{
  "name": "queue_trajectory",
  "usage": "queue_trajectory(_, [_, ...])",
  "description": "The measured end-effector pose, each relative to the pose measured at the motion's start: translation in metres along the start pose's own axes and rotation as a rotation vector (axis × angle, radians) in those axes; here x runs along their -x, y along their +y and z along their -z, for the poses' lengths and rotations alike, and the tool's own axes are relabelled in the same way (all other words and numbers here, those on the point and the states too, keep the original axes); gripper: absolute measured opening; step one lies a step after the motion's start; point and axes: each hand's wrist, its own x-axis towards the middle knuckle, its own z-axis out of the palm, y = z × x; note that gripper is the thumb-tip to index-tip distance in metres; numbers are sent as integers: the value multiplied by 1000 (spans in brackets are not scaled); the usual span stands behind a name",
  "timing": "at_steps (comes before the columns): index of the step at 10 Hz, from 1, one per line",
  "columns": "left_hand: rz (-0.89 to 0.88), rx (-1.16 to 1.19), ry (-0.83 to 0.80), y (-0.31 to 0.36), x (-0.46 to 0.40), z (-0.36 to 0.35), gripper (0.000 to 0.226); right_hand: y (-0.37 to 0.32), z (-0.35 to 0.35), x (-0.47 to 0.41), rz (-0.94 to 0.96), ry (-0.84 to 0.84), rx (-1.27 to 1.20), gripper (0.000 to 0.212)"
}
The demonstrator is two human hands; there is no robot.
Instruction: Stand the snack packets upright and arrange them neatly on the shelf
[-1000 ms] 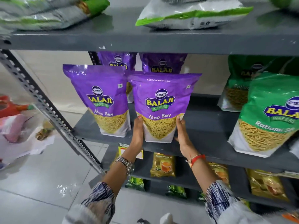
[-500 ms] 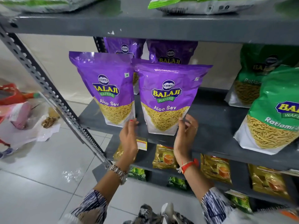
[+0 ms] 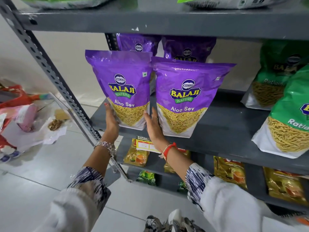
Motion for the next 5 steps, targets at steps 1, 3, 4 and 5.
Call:
queue_trajectory(1, [-10, -15, 5, -1, 3, -2, 62, -7, -2, -6, 3, -33, -92, 55])
queue_trajectory(3, [-20, -60, 15, -6, 9, 4, 65, -10, -3, -9, 11, -53, -110, 53])
queue_trajectory(4, [-62, -69, 30, 1, 13, 6, 55, -13, -1, -4, 48, -51, -117, 54])
queue_trajectory(5, [-192, -55, 67, -2, 26, 1, 45, -1, 0, 7, 74, 11, -63, 58])
